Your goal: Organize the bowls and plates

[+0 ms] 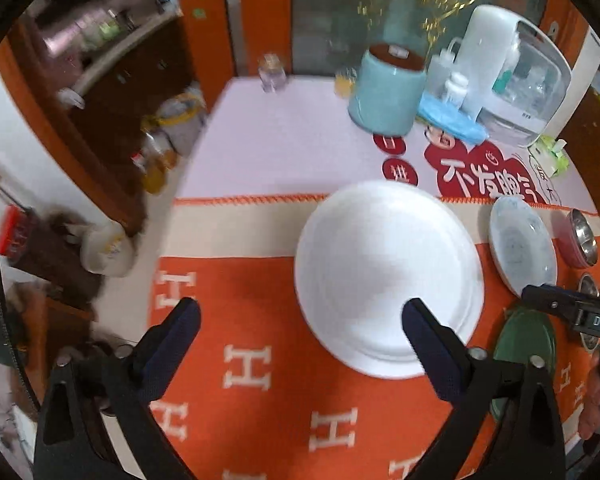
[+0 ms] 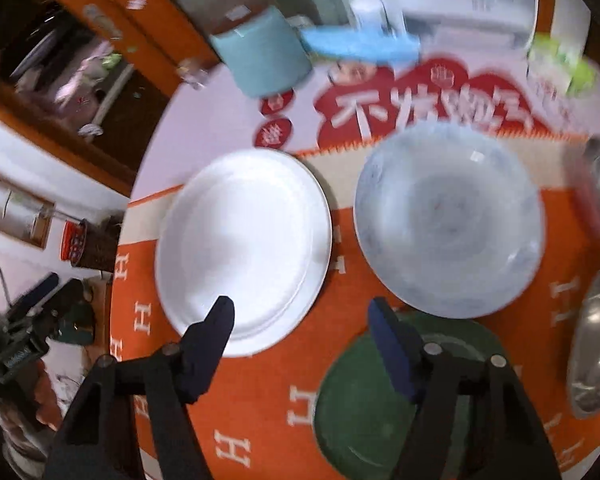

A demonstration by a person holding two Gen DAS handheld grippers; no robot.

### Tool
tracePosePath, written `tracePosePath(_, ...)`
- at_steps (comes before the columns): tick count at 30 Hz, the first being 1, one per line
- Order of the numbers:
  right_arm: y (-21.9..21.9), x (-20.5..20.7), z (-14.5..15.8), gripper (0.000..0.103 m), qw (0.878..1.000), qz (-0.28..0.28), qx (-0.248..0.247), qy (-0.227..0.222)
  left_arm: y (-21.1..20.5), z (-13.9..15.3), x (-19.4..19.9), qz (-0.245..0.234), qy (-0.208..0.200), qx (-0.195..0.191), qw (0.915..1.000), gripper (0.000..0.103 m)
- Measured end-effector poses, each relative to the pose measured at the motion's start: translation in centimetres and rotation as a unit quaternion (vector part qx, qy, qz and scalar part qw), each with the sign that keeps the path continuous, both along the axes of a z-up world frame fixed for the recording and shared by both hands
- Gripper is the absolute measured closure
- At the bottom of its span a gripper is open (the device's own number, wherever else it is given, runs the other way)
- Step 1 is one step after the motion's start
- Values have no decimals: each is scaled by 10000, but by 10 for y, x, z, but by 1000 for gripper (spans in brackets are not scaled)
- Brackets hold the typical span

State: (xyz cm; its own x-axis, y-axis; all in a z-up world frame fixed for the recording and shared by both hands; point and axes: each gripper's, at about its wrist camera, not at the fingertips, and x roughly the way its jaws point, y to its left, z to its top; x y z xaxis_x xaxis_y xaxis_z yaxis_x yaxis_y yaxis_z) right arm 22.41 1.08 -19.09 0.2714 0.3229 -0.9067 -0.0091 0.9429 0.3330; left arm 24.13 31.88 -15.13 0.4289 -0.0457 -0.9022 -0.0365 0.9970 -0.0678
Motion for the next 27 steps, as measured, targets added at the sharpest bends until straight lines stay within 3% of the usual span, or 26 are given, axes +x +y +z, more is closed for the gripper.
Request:
tracePosePath(3,3,16,-27,42,9988,-232,144,394,9,-38,23,-9,394,-442,9982,8)
tracePosePath(8,6,27,-48,44,9973,-420,55,599,22,-83,51,145,809,-825,9932,19)
tracePosePath(15,9,42,-65,63,9958,-533,114,733,29,-106,74,91,1047,-1044,9890,28)
tracePosePath(22,10,45,-72,81,9958,-474,99,779,20,-117,84,-207,1350,-899,9866,40)
tracePosePath(27,8,47,-73,84,9960,-458,78,757,16,-116,88,-412,1490,-976,9831,74)
